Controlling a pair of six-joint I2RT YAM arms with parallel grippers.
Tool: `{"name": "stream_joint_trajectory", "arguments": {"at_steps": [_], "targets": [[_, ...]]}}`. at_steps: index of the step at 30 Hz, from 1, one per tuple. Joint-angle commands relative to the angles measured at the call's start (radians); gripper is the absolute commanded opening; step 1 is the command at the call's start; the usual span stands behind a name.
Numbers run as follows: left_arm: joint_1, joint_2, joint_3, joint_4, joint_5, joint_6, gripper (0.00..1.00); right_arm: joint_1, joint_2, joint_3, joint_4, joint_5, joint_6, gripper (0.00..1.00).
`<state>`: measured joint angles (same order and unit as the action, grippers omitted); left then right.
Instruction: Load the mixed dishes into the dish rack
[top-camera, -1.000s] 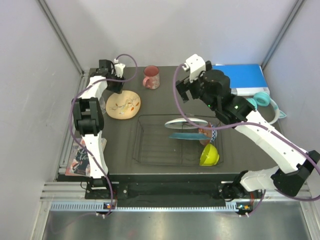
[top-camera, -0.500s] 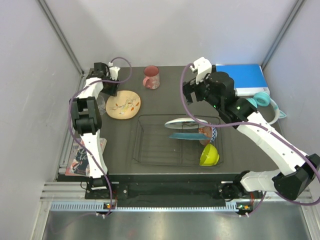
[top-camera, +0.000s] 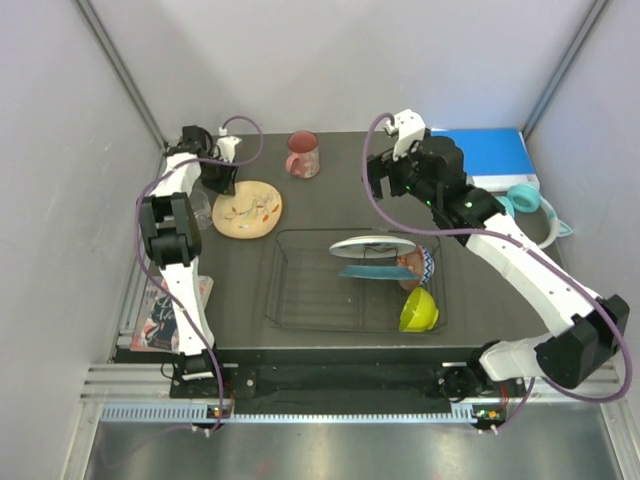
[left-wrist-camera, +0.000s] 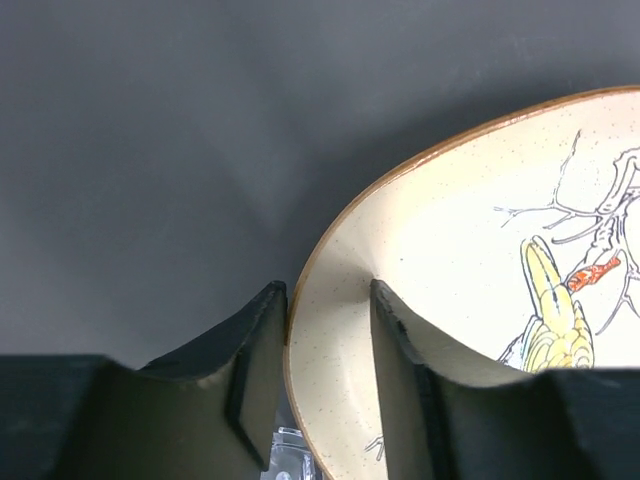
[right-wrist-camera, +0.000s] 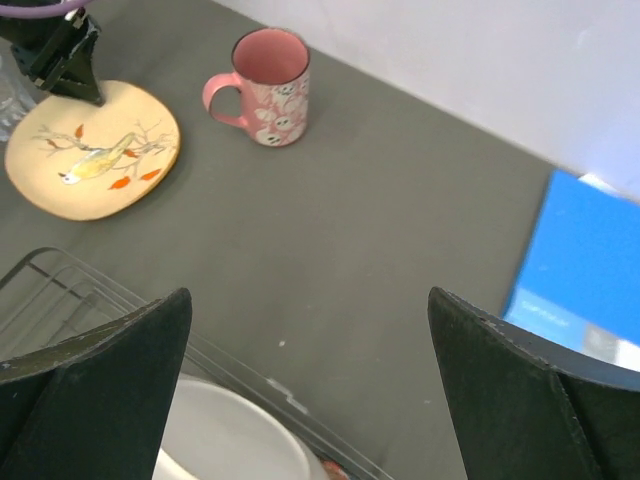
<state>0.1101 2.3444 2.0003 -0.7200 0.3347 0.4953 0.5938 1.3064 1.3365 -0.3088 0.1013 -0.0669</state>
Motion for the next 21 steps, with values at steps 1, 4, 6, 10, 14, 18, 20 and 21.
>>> {"name": "stream_joint_trajectory", "arguments": {"at_steps": [1, 4, 6, 10, 14, 18, 20, 21], "targets": [[-0.021, 0.052, 0.015, -0.159, 0.142, 0.037, 0.37, -0.072, 0.102, -0.007, 0.085, -0.154, 0.12, 1.0], [-0.039, 0.05, 0.014, -0.165, 0.167, 0.04, 0.22, -0.126, 0.178, -0.005, 0.117, -0.257, 0.177, 1.0], [-0.05, 0.044, 0.015, -0.165, 0.187, 0.035, 0.12, -0.166, 0.243, 0.001, 0.148, -0.304, 0.206, 1.0], [-0.082, 0.027, 0.02, -0.153, 0.22, 0.012, 0.03, -0.21, 0.353, 0.041, 0.195, -0.452, 0.259, 1.0], [-0.104, 0.012, 0.046, -0.161, 0.25, 0.003, 0.02, -0.236, 0.473, 0.092, 0.241, -0.603, 0.309, 1.0], [-0.134, -0.011, 0.069, -0.162, 0.286, -0.018, 0.01, -0.258, 0.658, 0.17, 0.284, -0.794, 0.403, 1.0], [-0.142, -0.028, 0.068, -0.153, 0.288, -0.031, 0.02, -0.259, 0.723, 0.236, 0.283, -0.864, 0.424, 1.0], [-0.15, -0.031, 0.066, -0.145, 0.29, -0.032, 0.01, -0.261, 0.779, 0.257, 0.275, -0.871, 0.437, 1.0]]}}
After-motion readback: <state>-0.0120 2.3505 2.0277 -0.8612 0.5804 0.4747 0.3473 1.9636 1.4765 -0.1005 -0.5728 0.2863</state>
